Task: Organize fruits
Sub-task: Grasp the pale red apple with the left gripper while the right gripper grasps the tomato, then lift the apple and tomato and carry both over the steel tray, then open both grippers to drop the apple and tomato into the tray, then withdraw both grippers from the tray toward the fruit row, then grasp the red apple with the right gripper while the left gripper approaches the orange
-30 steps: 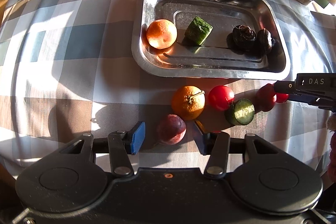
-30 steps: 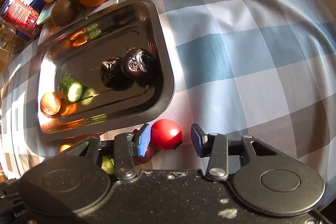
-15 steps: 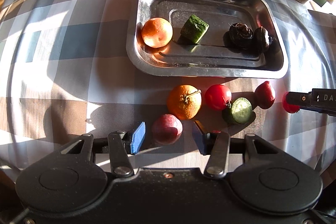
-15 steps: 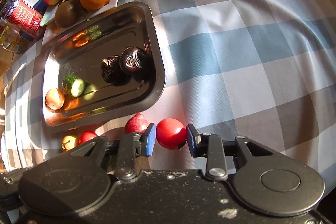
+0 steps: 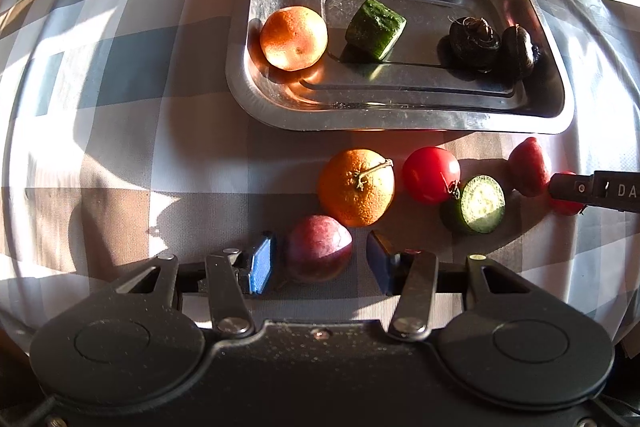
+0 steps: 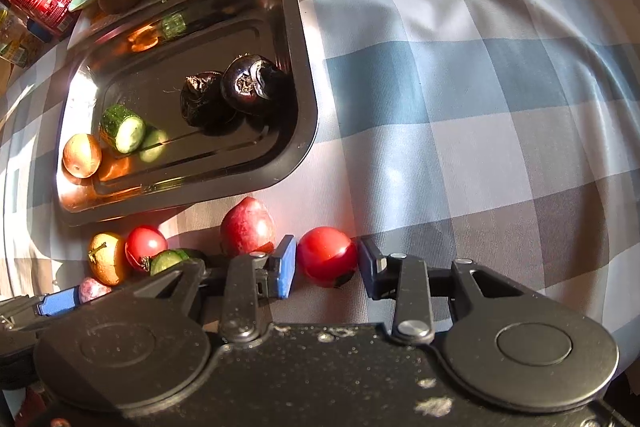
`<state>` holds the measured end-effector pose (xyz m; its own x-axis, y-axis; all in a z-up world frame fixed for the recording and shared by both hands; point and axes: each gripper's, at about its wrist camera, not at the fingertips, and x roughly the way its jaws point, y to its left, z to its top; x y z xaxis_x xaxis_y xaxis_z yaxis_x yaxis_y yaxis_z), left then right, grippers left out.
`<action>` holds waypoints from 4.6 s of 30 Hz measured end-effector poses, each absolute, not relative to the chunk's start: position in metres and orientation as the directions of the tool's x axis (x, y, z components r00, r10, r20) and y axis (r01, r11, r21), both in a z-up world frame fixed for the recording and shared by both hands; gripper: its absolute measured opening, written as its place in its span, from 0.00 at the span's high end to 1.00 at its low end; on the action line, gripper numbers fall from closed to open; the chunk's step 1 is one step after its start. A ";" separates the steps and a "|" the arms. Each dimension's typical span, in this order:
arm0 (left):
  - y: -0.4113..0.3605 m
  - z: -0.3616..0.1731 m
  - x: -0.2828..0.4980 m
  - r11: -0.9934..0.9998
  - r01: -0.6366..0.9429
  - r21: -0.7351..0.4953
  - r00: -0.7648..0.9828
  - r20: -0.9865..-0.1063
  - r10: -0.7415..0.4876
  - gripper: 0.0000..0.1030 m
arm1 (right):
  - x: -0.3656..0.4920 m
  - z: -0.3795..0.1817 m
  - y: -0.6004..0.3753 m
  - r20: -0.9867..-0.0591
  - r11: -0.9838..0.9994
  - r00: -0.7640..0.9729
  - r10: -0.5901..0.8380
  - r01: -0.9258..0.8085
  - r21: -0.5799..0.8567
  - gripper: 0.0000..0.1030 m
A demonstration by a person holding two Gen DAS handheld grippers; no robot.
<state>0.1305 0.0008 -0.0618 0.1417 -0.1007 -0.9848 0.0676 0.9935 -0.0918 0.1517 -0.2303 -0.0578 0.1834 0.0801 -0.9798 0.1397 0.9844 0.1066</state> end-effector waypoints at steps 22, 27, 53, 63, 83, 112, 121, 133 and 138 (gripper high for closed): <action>0.008 -0.043 0.115 0.990 0.040 -0.134 0.169 -0.976 -0.139 0.57 | 0.139 -0.044 -0.226 -0.974 0.988 0.217 0.066 0.125 0.094 0.66; 0.004 -0.036 0.106 0.989 0.060 -0.132 0.152 -0.978 -0.139 0.57 | 0.127 -0.039 -0.220 -0.975 0.984 0.188 0.116 0.111 0.138 0.66; -0.011 0.003 0.236 0.989 -0.075 -0.127 0.303 -0.948 -0.098 0.57 | 0.210 -0.003 -0.184 -0.952 0.980 0.268 0.148 0.092 0.178 0.66; -0.025 -0.002 0.243 0.994 -0.034 -0.104 0.322 -0.943 -0.088 0.56 | 0.216 -0.016 -0.177 -0.956 0.984 0.265 0.123 0.089 0.151 0.65; -0.008 0.021 0.206 0.994 -0.007 -0.112 0.284 -0.953 -0.106 0.47 | 0.188 -0.004 -0.176 -0.953 0.988 0.284 0.110 0.078 0.137 0.65; 0.005 -0.003 0.095 0.991 0.069 -0.117 0.251 -0.959 -0.131 0.46 | 0.083 -0.016 -0.199 -0.954 0.993 0.287 0.087 0.045 0.105 0.65; 0.016 -0.021 0.098 0.991 0.013 -0.130 0.227 -0.965 -0.130 0.46 | 0.097 -0.031 -0.195 -0.955 0.990 0.286 0.074 0.092 0.104 0.65; 0.008 -0.017 0.120 0.988 -0.022 -0.151 0.286 -0.948 -0.138 0.46 | 0.130 -0.042 -0.189 -0.933 0.981 0.349 0.092 0.131 0.146 0.65; 0.009 -0.020 0.121 0.988 -0.029 -0.152 0.278 -0.951 -0.138 0.46 | 0.135 -0.048 -0.184 -0.935 0.985 0.347 0.073 0.124 0.122 0.65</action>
<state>0.1212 0.0089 -0.0196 0.2782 -0.1375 -0.9506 -0.0292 0.9880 -0.1515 0.1346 -0.1839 -0.0479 0.3473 0.0726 -0.9349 0.1237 0.9847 0.1224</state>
